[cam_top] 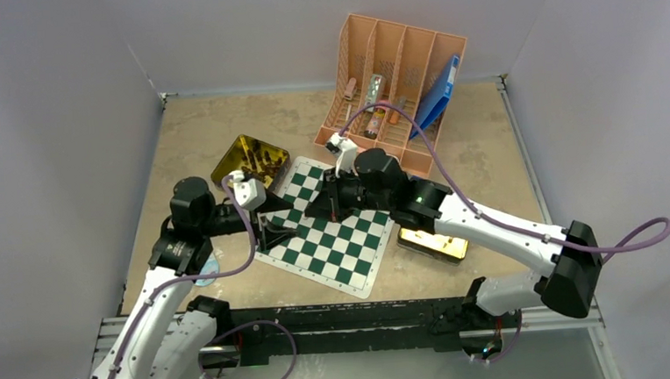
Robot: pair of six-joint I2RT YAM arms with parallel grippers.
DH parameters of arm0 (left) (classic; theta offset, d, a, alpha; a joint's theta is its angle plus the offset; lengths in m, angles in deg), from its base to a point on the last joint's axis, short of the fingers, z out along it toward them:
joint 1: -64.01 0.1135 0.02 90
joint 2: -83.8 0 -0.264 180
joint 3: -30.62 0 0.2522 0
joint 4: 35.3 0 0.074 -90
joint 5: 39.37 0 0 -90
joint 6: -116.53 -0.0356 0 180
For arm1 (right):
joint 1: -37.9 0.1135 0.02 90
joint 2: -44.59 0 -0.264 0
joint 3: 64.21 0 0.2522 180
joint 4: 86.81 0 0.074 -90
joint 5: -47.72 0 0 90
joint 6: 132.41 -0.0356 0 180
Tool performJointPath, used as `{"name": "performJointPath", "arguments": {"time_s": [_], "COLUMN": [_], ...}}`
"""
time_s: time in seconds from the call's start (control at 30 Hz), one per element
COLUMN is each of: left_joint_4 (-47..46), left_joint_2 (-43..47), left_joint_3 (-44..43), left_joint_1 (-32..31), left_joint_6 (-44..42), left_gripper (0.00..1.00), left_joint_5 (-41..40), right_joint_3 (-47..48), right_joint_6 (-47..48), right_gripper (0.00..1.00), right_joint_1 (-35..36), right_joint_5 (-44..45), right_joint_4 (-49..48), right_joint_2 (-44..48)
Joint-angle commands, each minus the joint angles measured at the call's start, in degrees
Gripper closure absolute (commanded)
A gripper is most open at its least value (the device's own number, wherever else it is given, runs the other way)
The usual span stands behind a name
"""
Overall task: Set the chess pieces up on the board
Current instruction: Adjust the chess piece, then place the chess piece on the chessboard.
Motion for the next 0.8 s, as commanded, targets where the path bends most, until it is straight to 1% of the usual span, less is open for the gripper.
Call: {"name": "performJointPath", "arguments": {"time_s": [0.0,0.13,0.23,0.3,0.37,0.43,0.6,0.77], "left_joint_4": [-0.47,-0.72,-0.25,0.62,1.82,3.20,7.09,7.46], "left_joint_2": [3.44,7.09,8.81,9.39,9.27,8.92,7.86,9.16], "left_joint_3": [0.64,1.74,1.97,1.90,1.89,1.78,0.08,0.34], "left_joint_1": [-0.03,-0.03,-0.03,-0.03,-0.03,-0.03,0.02,-0.03], "left_joint_6": [4.04,12.45,17.77,19.65,20.13,20.25,18.52,17.97], "left_gripper": [0.36,0.31,0.11,0.06,0.04,0.03,0.02,0.03], "left_joint_5": [-3.08,-10.35,-16.21,-18.79,-19.98,-21.45,-23.36,-24.19], "right_joint_3": [-0.74,-1.34,-2.18,-2.94,-3.78,-4.46,-5.68,-6.17], "right_joint_6": [3.91,5.69,6.83,7.97,9.15,10.07,11.15,12.08], "right_gripper": [0.94,0.93,0.93,0.93,0.93,0.93,0.93,0.92], "right_joint_1": [-0.22,-1.75,-4.39,-7.31,-10.89,-13.03,-16.31,-18.72], "right_joint_5": [14.73,21.22,23.31,23.05,22.63,22.67,22.24,21.44], "right_joint_4": [6.12,10.74,11.97,12.10,11.54,10.84,8.37,7.00], "right_joint_2": [4.18,3.38,2.34,1.29,-0.25,-1.80,-6.16,-11.05]}}
